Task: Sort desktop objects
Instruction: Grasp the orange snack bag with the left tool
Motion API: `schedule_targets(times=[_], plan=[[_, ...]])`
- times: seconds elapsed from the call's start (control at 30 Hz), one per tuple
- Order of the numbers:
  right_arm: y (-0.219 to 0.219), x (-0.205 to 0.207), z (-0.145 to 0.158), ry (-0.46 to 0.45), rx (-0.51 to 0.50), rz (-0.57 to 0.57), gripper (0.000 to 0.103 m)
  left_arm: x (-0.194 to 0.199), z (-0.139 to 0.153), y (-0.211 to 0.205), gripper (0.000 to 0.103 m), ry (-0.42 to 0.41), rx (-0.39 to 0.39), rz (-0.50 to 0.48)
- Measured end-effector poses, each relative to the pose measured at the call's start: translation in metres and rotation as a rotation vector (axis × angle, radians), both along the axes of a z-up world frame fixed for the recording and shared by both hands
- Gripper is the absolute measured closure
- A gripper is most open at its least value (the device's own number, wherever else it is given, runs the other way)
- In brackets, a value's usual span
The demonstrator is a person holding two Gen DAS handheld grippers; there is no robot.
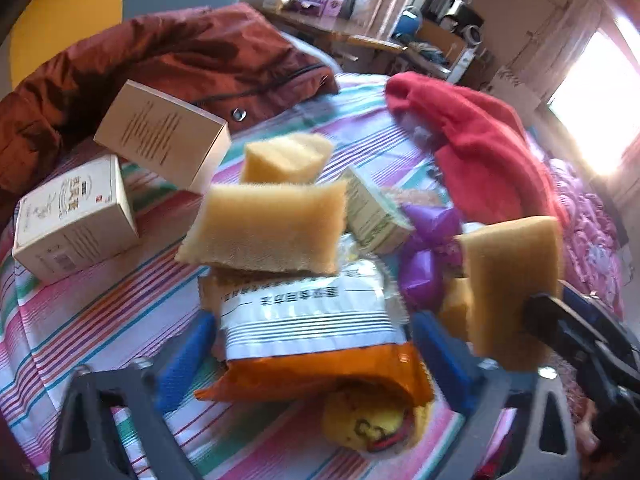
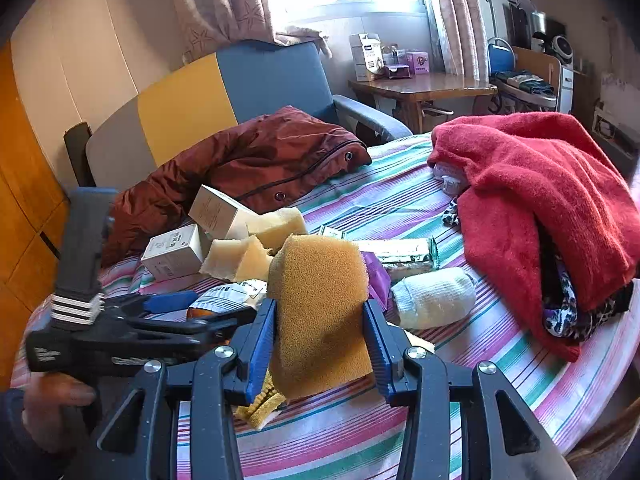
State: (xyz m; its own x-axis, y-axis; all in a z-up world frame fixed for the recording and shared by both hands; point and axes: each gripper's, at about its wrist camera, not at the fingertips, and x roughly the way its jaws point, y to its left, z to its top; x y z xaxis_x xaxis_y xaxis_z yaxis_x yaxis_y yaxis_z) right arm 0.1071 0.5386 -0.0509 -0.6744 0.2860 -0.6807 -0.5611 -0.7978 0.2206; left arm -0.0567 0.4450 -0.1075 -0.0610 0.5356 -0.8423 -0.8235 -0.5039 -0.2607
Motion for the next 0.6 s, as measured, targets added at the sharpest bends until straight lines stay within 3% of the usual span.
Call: schedule_targets(times=[0.23,0.6], plan=[[-0.002,-0.003,-0.002,-0.011,0.006,0.02,0.059,-0.001,-0.001,-0.012,0.028,0.023,0.036,0.019],[-0.02,-0.008,0.003,0.003,0.07,0.091,0.059,0.004,0.016,-0.069,0.031,0.028,0.087,0.131]])
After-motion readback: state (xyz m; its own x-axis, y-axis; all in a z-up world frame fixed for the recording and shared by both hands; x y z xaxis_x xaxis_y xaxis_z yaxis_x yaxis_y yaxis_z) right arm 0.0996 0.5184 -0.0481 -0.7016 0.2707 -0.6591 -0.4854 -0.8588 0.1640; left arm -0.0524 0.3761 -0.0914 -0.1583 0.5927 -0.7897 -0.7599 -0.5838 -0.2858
